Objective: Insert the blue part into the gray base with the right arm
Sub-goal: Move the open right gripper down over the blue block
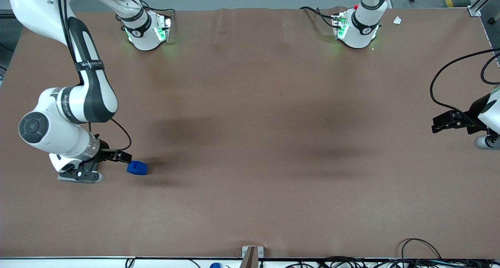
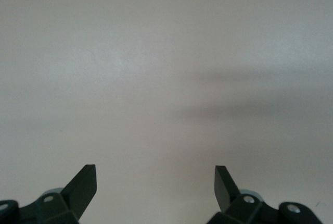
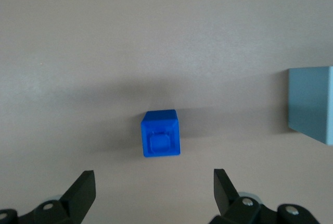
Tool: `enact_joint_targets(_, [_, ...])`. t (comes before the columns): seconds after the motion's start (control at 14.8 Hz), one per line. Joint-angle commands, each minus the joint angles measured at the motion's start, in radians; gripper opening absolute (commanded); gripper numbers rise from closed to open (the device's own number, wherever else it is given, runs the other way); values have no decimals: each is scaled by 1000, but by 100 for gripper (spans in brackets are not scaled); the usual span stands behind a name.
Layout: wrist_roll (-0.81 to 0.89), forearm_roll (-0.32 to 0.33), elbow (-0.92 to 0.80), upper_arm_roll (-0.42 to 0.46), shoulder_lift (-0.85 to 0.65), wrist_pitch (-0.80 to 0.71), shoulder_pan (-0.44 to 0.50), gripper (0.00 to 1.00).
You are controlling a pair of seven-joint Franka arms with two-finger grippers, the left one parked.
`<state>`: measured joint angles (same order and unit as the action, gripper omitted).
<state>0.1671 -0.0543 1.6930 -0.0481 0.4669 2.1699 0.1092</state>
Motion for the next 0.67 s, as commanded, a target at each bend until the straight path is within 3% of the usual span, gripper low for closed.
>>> enact_joint_targets(0.0, [20, 10, 5, -6, 38, 47, 4, 100])
enact_joint_targets(0.61, [25, 4, 91, -4, 85, 250, 10, 100])
